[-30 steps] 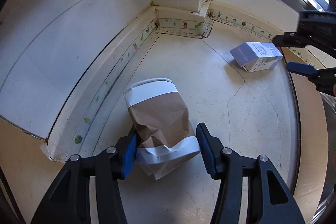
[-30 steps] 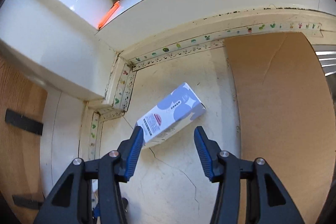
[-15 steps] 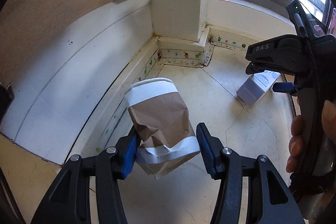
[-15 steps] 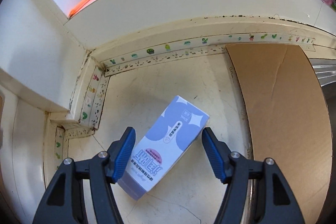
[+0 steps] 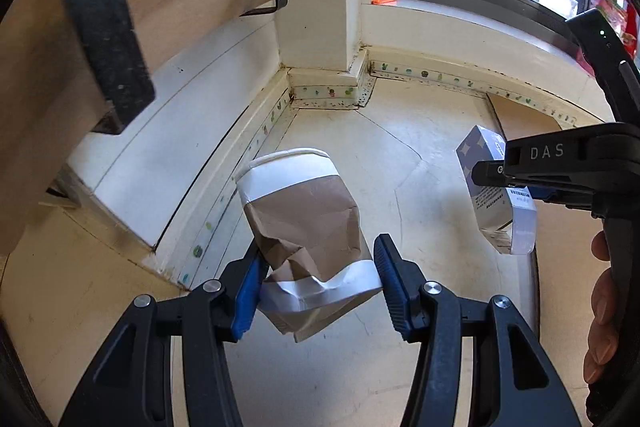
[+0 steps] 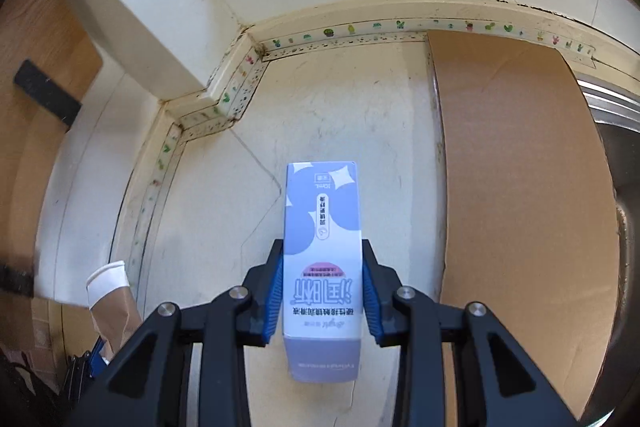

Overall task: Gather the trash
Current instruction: 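Carry the paper cup and carton down to the floor bin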

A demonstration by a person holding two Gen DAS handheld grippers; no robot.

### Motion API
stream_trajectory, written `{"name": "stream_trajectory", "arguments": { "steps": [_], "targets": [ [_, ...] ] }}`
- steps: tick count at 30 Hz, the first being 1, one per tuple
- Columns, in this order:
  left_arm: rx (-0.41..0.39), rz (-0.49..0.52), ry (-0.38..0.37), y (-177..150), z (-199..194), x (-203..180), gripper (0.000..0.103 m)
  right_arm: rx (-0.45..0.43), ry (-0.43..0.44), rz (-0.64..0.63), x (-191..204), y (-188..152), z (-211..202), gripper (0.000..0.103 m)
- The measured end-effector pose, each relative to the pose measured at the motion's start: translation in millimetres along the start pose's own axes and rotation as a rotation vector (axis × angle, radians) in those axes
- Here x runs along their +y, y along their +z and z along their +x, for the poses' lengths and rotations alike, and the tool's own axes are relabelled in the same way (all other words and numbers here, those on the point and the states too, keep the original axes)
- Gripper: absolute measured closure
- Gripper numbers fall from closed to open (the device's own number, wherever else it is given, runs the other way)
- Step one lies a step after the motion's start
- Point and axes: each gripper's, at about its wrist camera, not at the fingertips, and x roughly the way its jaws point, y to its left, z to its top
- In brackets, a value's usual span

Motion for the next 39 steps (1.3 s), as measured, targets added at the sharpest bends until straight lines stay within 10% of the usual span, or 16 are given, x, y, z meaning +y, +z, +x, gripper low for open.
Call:
{"name": "stream_trajectory", "arguments": {
  "steps": [21,39],
  "targets": [
    [-0.02,0.032,-0.152,-178,-194,21,0.051,-0.015,0.203,-0.235,42,-229,-152,0.069],
    [0.219,-0.146,-0.162,-342,-128,40,0.051,0.046,0.138,-0.286,11,-374,-78,0.069]
  ]
}}
